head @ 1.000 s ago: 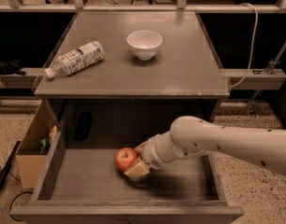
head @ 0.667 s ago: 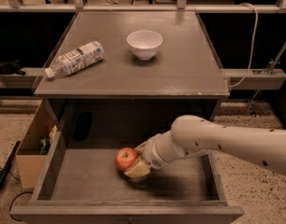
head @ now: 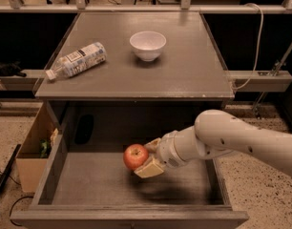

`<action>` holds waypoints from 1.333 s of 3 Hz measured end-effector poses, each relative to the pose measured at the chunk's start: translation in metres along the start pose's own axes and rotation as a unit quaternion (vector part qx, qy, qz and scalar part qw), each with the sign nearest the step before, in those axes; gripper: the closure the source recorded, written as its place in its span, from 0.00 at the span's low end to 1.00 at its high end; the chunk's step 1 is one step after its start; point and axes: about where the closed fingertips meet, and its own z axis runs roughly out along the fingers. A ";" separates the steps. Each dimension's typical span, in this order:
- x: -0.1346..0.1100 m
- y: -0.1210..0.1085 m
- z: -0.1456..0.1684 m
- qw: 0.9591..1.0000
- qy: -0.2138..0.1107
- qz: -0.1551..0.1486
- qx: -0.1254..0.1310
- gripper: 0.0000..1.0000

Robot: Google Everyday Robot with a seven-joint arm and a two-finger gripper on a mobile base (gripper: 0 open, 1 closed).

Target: Pick apple from top drawer and place on counter

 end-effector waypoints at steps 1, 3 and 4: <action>-0.013 0.023 -0.048 0.999 -0.020 -0.025 0.005 1.00; -0.063 0.055 -0.168 0.993 -0.033 -0.098 0.052 1.00; -0.106 0.036 -0.229 0.989 -0.034 -0.125 0.068 1.00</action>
Offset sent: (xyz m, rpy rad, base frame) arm -0.0881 -0.0719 0.1853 0.0261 -0.2621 0.0747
